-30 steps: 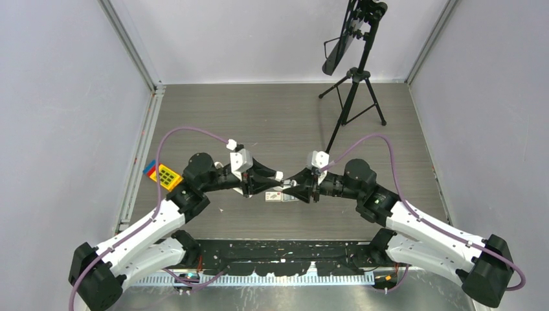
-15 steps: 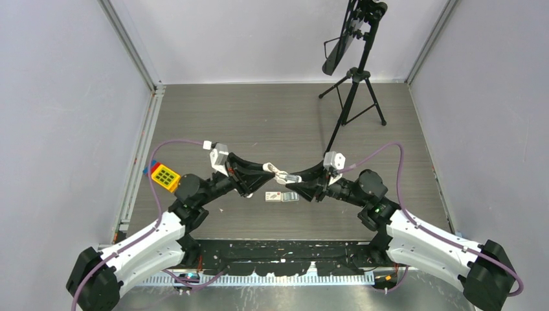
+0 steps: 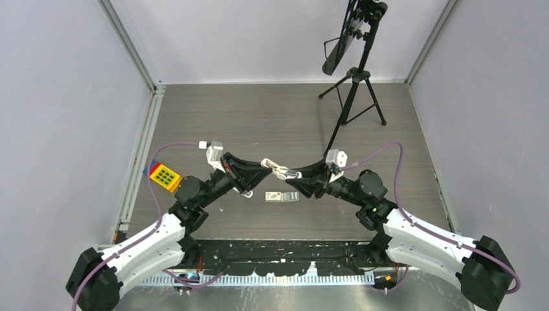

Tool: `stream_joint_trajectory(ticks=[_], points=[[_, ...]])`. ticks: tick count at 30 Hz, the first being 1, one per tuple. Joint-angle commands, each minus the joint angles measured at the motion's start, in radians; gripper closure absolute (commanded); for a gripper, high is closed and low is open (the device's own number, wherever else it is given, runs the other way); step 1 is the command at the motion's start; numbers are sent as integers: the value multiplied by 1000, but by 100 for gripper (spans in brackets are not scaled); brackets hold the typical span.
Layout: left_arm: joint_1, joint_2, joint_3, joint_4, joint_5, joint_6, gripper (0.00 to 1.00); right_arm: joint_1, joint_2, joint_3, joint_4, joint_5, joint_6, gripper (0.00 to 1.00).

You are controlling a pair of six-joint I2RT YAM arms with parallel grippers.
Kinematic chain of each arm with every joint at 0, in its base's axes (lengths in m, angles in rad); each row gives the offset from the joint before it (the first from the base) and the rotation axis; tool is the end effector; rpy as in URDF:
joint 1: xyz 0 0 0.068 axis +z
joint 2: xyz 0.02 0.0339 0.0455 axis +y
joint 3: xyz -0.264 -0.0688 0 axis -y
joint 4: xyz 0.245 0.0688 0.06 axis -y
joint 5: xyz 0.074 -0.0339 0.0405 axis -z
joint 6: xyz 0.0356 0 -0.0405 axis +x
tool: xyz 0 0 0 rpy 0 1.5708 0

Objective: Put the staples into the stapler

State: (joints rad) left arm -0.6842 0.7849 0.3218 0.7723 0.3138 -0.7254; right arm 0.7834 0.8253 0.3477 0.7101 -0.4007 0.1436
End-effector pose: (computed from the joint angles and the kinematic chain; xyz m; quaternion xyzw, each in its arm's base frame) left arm 0.1341 -0.1235 0.2771 0.1142 0.5850 -0.5870 0.5479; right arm 0.1248 0.1439 0.2727 -0.3393 0.5280 0.4541 0.6324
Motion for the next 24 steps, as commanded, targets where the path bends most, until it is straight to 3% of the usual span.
stream_joint_trajectory(ticks=[1, 4, 9, 13, 18, 24], points=[[36, -35, 0, 22, -189, 42, 100, -13, -40, 7, 110, 31, 26, 100], [36, -22, 1, -14, -201, 9, 91, -13, -49, 6, 109, 53, 17, 100], [37, -39, 15, -64, -228, 6, 59, -13, -35, 73, -74, 15, -83, 100], [37, -95, 77, -234, -241, 81, 36, -13, -16, 118, -211, 11, -189, 100], [37, -170, 170, -485, -275, 218, 24, -13, 53, 148, -289, 65, -272, 100], [38, -211, 265, -707, -370, 345, 17, -13, 187, 158, -186, 77, -257, 99]])
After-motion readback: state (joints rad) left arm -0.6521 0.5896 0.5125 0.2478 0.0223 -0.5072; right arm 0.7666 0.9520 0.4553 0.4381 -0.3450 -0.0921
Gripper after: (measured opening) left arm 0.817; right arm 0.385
